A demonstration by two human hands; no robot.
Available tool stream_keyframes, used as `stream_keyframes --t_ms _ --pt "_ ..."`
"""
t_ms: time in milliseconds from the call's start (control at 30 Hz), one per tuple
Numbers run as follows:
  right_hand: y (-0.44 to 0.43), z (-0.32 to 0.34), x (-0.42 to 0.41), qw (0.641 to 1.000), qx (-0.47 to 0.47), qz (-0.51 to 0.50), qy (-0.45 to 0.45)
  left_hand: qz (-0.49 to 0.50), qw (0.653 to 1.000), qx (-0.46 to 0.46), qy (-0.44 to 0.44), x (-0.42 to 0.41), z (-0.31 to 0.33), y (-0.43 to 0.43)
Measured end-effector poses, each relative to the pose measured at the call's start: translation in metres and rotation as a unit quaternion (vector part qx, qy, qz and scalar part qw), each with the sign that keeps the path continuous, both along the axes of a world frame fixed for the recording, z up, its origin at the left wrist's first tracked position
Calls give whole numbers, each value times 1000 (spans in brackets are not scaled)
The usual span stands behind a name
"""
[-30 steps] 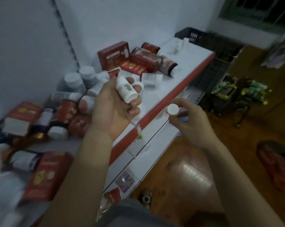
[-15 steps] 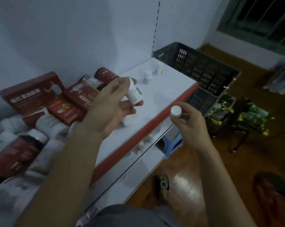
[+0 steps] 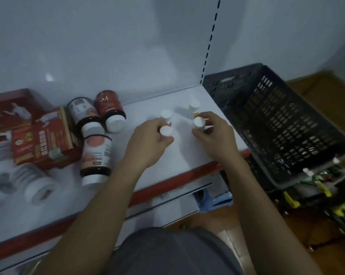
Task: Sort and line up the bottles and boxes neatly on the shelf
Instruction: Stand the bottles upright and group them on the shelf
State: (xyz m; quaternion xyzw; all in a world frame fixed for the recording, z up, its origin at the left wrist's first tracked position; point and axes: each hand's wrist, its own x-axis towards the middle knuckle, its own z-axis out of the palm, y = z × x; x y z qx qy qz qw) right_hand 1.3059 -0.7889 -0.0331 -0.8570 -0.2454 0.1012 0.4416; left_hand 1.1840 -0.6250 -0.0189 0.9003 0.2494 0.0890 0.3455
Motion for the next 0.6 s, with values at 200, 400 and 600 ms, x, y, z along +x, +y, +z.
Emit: stream_keyframes --t_ms 200,400,600 --pt "5 -4 8 999 -5 36 -15 52 997 -53 20 -12 14 11" --pt "4 12 1 992 -31 51 -114 177 984 27 -12 -72 52 50" --pt "53 41 -30 970 -19 188 -152 194 979 62 14 -98 64 62"
